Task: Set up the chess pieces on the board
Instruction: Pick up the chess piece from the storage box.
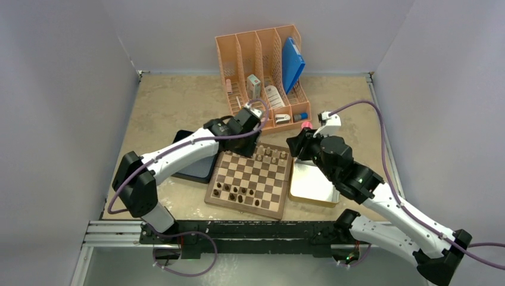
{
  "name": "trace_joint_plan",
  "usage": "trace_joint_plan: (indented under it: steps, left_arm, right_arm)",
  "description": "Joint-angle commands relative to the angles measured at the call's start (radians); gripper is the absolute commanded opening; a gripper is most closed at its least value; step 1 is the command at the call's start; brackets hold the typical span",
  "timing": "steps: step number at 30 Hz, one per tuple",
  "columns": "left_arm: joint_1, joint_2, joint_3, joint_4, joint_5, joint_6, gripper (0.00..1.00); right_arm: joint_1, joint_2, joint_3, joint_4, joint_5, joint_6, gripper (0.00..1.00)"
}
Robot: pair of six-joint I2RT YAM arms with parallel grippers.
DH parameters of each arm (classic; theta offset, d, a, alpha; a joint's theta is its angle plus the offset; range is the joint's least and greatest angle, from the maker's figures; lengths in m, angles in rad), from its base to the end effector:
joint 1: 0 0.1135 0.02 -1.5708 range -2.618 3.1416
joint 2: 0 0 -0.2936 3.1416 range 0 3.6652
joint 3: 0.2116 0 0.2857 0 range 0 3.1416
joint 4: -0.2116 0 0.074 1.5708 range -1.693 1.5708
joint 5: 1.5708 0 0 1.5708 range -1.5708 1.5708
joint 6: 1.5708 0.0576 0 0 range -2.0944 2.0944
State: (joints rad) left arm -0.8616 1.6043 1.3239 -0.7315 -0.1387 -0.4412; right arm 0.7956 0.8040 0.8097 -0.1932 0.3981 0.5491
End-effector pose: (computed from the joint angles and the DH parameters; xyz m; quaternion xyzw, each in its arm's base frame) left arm 0.2563 -0.2865 0.2762 0.1814 0.9418 -0.1139 0.2592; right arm 0.1700 0.1416 0.3628 0.0324 0.7648 0.2702 0.5840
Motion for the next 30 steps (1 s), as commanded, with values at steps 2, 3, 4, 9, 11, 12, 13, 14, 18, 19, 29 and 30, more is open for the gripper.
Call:
trace_joint_plan:
  steps: [2,3,4,9,11,12,13,14,18,19,29,30]
  left_arm:
    - [0.119,-0.084,-0.009,0.032,-0.193,0.064,0.49]
    - [0.147,-0.096,-0.017,0.038,-0.213,0.058,0.49]
    - [0.185,-0.102,-0.022,0.039,-0.206,0.044,0.50]
    - [0.415,-0.115,-0.043,0.035,-0.122,-0.071,0.52]
    - [0.494,-0.114,-0.059,0.014,-0.107,-0.173,0.50]
    - [0.537,-0.120,-0.077,0.007,-0.097,-0.234,0.47]
    - [0.563,-0.130,-0.107,0.002,-0.092,-0.304,0.44]
    - [0.582,-0.146,-0.138,-0.005,-0.088,-0.386,0.40]
    - [0.607,-0.219,-0.252,0.068,-0.035,-0.566,0.36]
    - [0.609,-0.228,-0.267,0.077,-0.029,-0.606,0.36]
    - [0.651,-0.197,-0.337,0.208,0.027,-0.799,0.32]
    - [0.655,-0.187,-0.347,0.233,0.059,-0.804,0.31]
  right_arm:
    - [-0.002,-0.046,-0.008,0.039,-0.005,-0.007,0.48]
    - [-0.003,-0.053,-0.011,0.034,-0.004,-0.006,0.48]
    - [-0.003,-0.061,-0.017,0.032,-0.004,-0.005,0.48]
    - [-0.003,-0.081,-0.036,0.058,-0.018,-0.009,0.48]
    - [-0.003,-0.074,-0.037,0.065,-0.023,-0.009,0.48]
    - [-0.003,-0.071,-0.037,0.067,-0.028,-0.008,0.48]
    - [-0.003,-0.067,-0.037,0.068,-0.037,-0.007,0.48]
    - [-0.003,-0.066,-0.038,0.069,-0.048,-0.007,0.48]
    - [-0.002,-0.072,-0.046,0.072,-0.074,-0.008,0.48]
    - [-0.002,-0.076,-0.048,0.073,-0.074,-0.008,0.48]
    - [-0.002,-0.060,-0.052,0.101,-0.113,-0.008,0.48]
    - [-0.002,-0.059,-0.051,0.096,-0.119,-0.006,0.47]
